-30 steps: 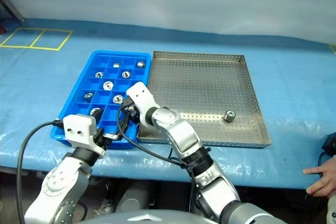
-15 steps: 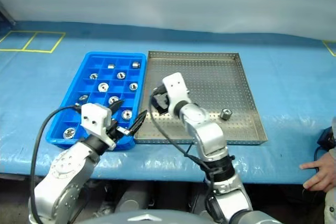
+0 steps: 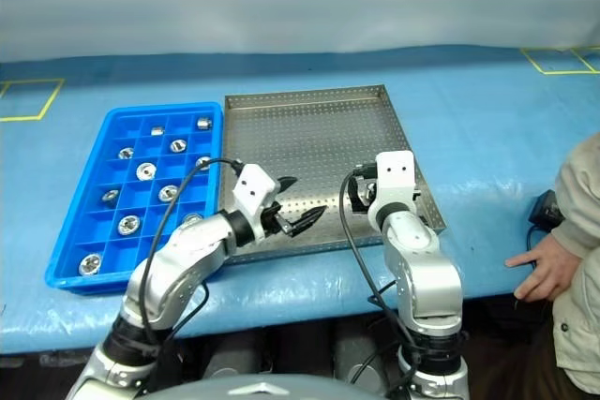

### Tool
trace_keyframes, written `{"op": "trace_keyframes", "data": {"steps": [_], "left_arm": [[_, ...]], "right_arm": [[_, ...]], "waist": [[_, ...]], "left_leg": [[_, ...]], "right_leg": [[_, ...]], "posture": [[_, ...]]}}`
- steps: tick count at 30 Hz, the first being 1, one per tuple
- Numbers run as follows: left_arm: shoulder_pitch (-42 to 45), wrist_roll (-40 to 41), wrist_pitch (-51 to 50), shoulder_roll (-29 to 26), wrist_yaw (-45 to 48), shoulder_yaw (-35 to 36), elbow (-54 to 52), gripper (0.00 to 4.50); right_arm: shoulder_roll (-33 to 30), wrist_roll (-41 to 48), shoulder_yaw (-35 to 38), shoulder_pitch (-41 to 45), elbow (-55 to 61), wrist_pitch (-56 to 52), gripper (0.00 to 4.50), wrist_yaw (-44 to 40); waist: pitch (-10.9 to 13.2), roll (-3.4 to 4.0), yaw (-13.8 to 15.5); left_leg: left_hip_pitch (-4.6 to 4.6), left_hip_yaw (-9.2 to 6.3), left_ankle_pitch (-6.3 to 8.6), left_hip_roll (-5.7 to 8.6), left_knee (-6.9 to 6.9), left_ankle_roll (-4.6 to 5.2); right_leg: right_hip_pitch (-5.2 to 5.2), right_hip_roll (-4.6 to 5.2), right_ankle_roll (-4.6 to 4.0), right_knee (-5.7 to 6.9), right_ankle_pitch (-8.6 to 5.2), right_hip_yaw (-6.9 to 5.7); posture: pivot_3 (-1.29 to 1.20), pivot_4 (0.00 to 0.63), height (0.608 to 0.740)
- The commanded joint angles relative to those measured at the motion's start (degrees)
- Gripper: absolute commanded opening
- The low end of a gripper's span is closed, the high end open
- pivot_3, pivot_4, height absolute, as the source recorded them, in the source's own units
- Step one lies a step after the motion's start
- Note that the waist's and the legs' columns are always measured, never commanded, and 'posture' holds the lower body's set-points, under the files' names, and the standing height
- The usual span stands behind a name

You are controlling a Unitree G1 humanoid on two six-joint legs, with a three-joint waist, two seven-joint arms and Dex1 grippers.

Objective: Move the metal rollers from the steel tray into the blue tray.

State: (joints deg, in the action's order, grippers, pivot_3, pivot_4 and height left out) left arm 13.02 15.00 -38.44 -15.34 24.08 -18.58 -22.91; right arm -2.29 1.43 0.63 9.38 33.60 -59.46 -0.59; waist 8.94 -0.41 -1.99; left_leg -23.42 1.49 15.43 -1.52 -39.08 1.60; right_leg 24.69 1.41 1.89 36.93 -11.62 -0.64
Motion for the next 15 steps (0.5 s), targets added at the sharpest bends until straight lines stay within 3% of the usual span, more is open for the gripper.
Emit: {"op": "trace_keyframes", "data": {"steps": [1,11,15], "left_arm": [[2.0,-0.5,1.8,0.9,2.3,-2.0,1.6,4.50],[-1.2,-0.5,1.9,0.6,4.6,-5.1,-1.3,4.50],[-3.8,-0.6,1.1,0.7,3.4,-5.1,-3.4,4.50]], "right_arm": [[0.7,-0.3,0.7,-1.4,1.4,1.5,4.49,1.3],[4.0,1.1,3.1,4.3,-18.8,14.9,4.49,2.4],[4.3,1.3,2.5,6.8,-24.5,17.8,4.49,1.9]], "waist": [[0.0,0.00,-0.6],[0.0,0.00,-3.2],[0.0,0.00,-3.0]], "left_leg": [[0.02,0.06,0.01,-0.02,0.00,0.02],[0.23,0.40,0.06,-0.09,0.02,0.13],[0.25,0.44,0.08,-0.14,0.03,0.16]], "right_leg": [[0.01,0.00,0.01,0.00,0.01,0.06],[-0.02,0.01,0.05,0.03,0.03,0.52],[-0.01,0.02,0.13,0.04,0.09,0.58]], "posture": [[-0.15,0.150,0.740],[-0.14,0.150,0.740],[-0.11,0.150,0.740]]}}
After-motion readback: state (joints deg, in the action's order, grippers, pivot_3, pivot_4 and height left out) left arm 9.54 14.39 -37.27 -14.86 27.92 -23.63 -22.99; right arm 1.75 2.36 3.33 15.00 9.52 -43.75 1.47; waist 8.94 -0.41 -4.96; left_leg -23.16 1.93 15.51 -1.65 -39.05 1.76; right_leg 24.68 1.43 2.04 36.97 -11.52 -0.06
